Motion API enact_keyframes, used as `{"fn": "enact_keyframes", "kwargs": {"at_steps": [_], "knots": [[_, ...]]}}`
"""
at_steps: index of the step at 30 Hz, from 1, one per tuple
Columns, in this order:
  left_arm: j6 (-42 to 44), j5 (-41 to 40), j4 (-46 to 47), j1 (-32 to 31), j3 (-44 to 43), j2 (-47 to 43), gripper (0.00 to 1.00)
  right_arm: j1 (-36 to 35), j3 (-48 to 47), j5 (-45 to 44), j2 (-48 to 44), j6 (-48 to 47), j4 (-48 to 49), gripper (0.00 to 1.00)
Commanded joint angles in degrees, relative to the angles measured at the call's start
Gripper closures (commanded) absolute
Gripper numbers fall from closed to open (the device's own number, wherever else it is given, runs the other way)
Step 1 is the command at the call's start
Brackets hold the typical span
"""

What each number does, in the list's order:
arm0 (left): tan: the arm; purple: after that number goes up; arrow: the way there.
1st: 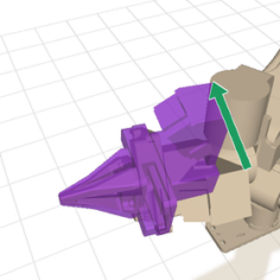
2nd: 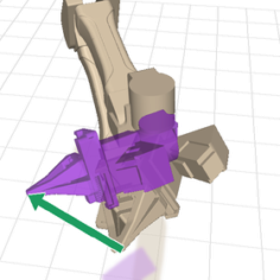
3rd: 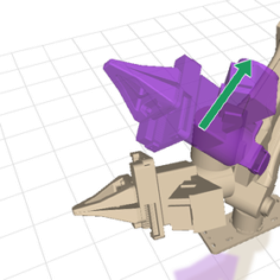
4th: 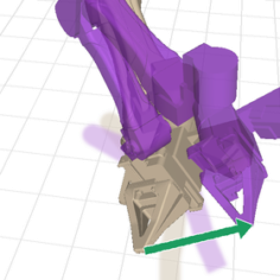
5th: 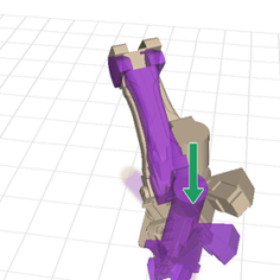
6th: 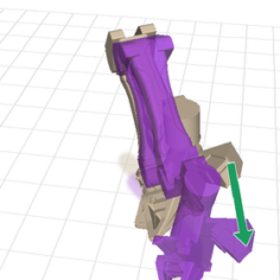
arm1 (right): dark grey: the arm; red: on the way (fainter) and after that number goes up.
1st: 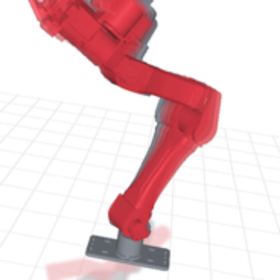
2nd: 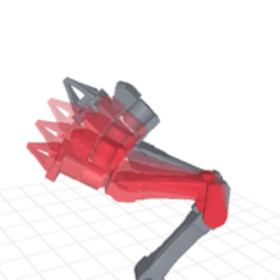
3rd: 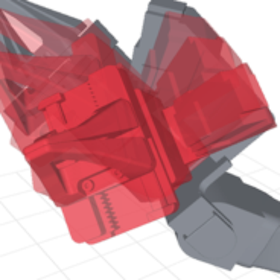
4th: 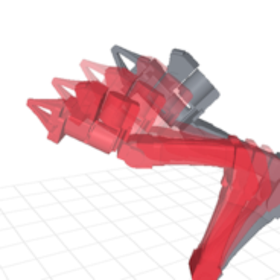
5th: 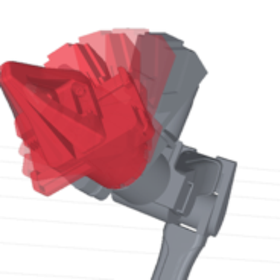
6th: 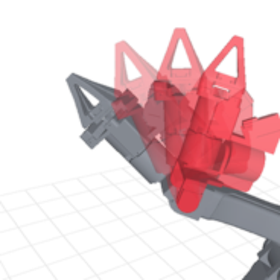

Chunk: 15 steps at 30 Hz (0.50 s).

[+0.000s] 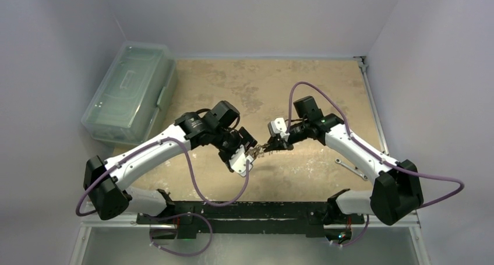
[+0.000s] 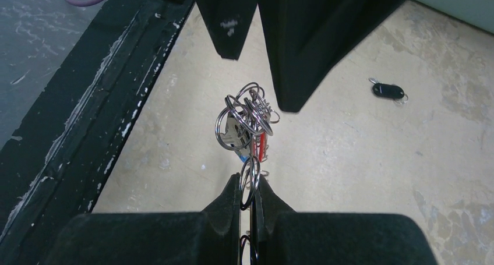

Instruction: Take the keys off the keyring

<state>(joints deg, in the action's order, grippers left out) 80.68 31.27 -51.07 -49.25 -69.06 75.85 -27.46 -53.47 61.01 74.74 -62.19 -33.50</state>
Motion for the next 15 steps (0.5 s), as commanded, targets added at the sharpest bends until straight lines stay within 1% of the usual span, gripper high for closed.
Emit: {"fn": "enact_keyframes", "kwargs": {"at_steps": [1,2,6,8,9,10,12,15], "knots": [[0.5,4.8,3.1,-0.5,-2.9,2.1,0.34,-1.3,-1.0,1.4,-0.3,0.5,1.9,1.0],[-1.9,4.9,4.7,-0.6,-3.2,2.4,0.36,-1.4,-0.8,1.3,-0.4,1.3,2.6,1.0],[-15.0,2.8,11.9,-0.5,-2.9,1.7,0.59,-1.4,0.4,1.7,-0.8,6.8,6.8,1.0],[-19.1,0.9,13.6,-0.4,-1.0,-0.2,0.63,-1.4,1.5,1.7,-1.0,11.9,10.9,1.0],[-21.1,-0.3,16.3,-0.4,0.4,-1.6,0.67,-1.4,1.9,1.6,-1.1,13.3,12.5,1.0],[-24.4,-1.4,19.3,-0.1,2.4,-3.4,0.68,-1.4,2.2,1.3,-1.2,14.4,13.6,1.0],[-28.1,-2.4,25.2,1.2,6.2,-7.3,0.7,-1.2,2.9,1.1,-1.2,17.8,16.7,1.0],[-34.1,-4.1,34.8,1.8,11.6,-12.4,0.67,-0.9,3.8,0.5,-1.2,23.7,21.6,1.0]]}}
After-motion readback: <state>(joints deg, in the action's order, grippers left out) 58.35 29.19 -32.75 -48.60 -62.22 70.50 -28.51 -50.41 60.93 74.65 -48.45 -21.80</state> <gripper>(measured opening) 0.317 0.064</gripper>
